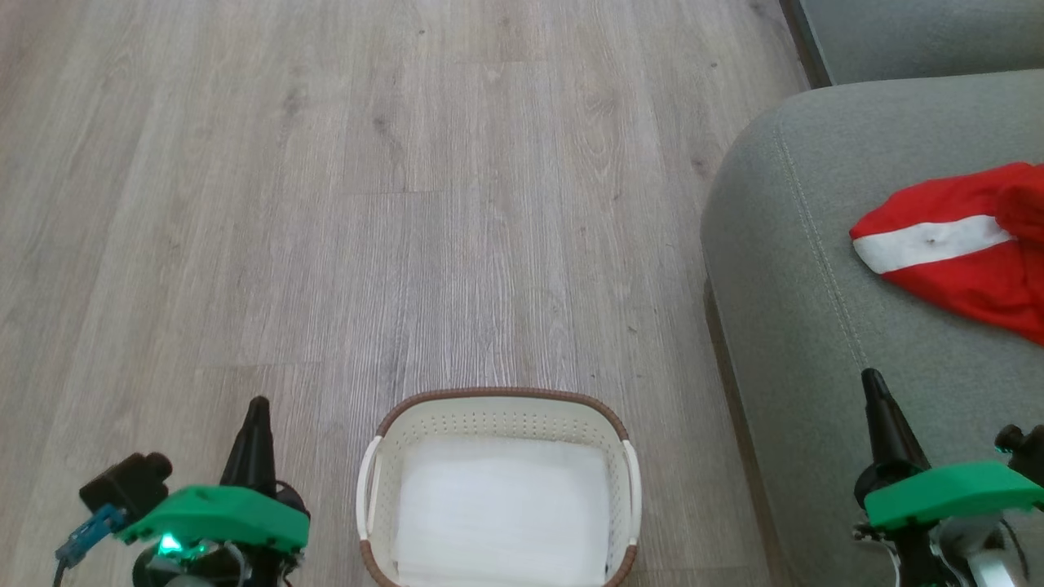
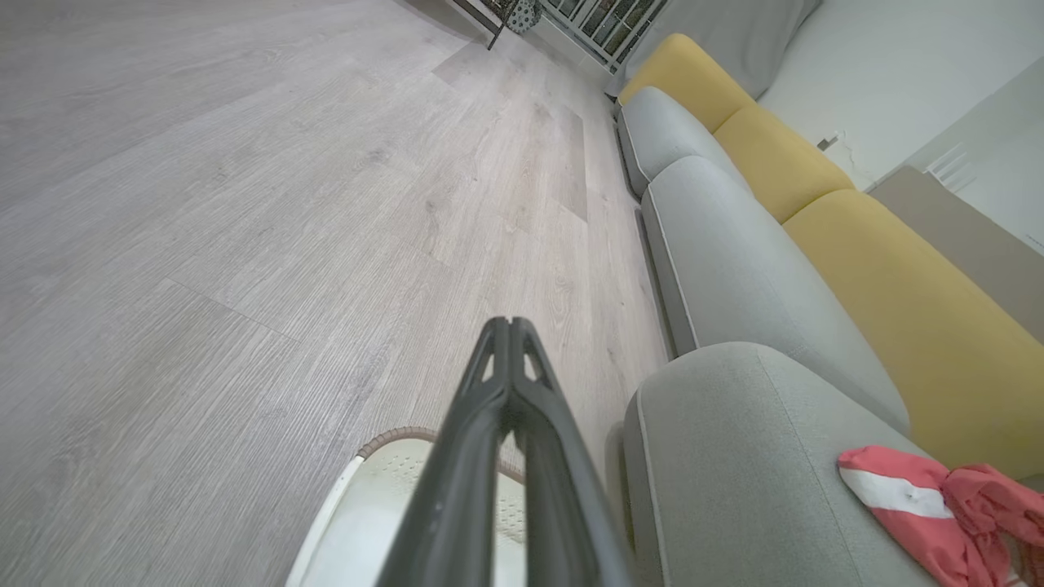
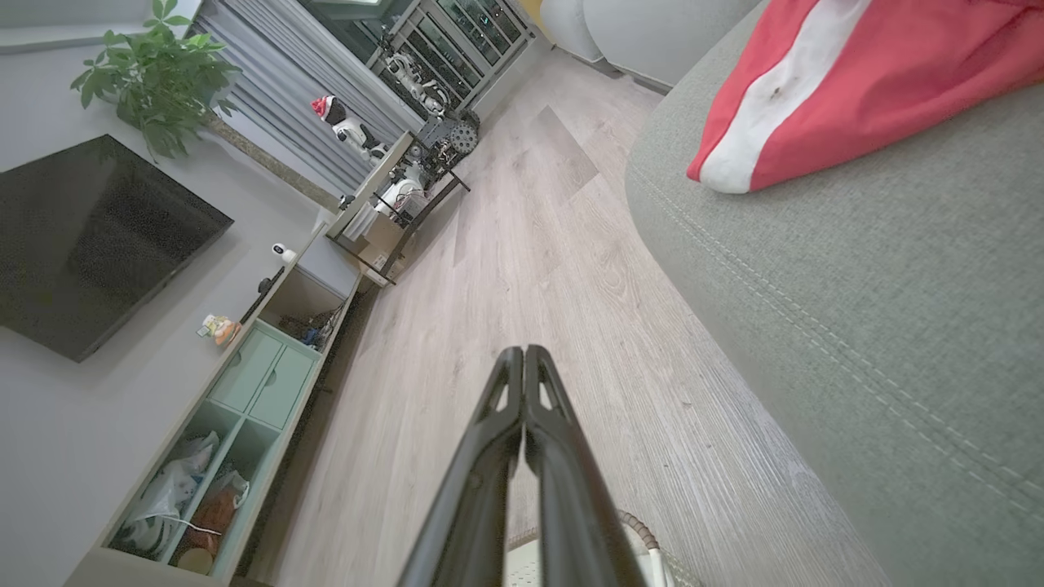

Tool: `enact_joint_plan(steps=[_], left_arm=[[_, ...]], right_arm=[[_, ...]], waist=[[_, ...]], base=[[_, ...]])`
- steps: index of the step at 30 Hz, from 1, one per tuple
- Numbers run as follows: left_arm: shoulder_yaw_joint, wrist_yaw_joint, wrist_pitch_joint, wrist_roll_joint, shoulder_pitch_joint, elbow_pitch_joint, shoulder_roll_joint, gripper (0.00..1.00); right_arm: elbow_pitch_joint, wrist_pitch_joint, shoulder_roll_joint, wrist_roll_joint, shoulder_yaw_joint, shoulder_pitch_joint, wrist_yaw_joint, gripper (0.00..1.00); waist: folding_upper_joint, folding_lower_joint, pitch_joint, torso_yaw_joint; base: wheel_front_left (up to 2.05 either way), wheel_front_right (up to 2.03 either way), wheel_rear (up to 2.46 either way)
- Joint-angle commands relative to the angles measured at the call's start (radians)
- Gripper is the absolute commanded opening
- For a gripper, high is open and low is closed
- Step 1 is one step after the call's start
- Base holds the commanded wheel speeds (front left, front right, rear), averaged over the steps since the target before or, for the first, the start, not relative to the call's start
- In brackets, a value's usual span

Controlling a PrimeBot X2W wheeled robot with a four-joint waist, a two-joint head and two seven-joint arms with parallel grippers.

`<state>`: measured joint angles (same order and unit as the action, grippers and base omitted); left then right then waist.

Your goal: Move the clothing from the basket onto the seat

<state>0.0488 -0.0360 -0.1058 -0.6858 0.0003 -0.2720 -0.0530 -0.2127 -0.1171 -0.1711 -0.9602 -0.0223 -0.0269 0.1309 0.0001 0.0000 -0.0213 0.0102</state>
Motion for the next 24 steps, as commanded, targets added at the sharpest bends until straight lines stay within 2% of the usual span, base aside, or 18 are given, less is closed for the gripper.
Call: enact_joint_plan(steps=[1,24], left_arm=[[-0.028,-0.011,0.004,-0.027,-0.053,0.030,-0.002,0.00],[-0.071,-0.038,0.073,-0.315,-0.071,0.029,0.000,0.00]], right_arm=[[0.027,0.005,-0.004,-0.023,0.006,0.056,0.000,0.00],[0.008,0.074,0.033,-0.227,0.044,0.081,0.000,0.00]], waist=[[-0.0001,0.0000,0.000,0.000],[-0.0001,0.0000,0.006,-0.003]], base=[[0.00,0.00,0.00],[0.00,0.00,0.00]])
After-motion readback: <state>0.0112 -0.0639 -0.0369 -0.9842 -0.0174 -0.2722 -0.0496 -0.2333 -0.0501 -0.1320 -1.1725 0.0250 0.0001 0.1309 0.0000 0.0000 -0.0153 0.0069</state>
